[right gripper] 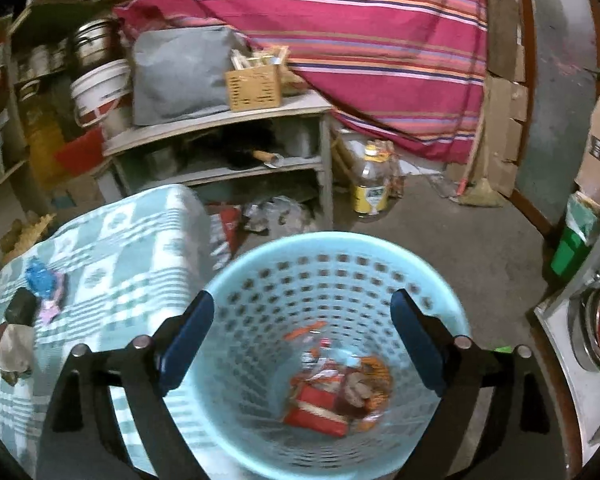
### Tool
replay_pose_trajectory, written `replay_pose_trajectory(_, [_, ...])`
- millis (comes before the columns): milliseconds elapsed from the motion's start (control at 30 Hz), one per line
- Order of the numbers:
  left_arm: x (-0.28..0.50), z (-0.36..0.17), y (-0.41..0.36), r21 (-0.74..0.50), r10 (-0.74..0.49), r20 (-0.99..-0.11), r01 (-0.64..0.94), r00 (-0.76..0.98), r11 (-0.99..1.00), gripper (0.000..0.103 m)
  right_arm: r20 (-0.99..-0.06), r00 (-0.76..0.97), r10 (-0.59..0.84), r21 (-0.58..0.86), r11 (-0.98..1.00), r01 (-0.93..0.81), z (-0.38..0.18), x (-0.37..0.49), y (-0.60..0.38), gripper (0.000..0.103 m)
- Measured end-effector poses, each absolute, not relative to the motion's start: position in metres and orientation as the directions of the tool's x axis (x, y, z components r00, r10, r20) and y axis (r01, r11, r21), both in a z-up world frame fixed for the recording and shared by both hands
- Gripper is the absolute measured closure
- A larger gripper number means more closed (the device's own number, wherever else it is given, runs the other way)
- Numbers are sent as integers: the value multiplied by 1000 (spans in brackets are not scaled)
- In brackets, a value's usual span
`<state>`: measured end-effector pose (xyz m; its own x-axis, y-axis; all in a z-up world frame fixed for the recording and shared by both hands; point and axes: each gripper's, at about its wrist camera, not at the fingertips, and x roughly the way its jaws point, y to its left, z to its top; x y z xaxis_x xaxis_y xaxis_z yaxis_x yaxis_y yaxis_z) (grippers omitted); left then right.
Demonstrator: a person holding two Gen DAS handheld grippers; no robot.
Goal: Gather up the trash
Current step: 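Move both tools back over the table, then grasp the maroon scouring pad with the left tool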
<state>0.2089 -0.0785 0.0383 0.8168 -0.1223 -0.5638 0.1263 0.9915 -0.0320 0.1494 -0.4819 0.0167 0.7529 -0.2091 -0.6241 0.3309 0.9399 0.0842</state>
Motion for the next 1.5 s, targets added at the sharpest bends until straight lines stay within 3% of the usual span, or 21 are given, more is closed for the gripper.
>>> replay_pose_trajectory(267, [217,22,11,-21,-8,-597,-6,802,1000,6,-618,775,-132,91,967,237,19,170,-410,10])
replay_pose_trajectory(600, [231,-2,63,-21,31,-638,-58,770,998,6,-635,766,-98,14,990,138,5,197,-322,9])
replay_pose_trajectory(1167, [260,-58,85,-22,32,-756,-74,654,997,6,-681,728,-73,-60,997,44,-21,228,-259,9])
replay_pose_trajectory(1500, [278,-75,96,-116,-12,-808,-138,589,984,6,-700,712,-50,-46,999,24,-28,234,-253,9])
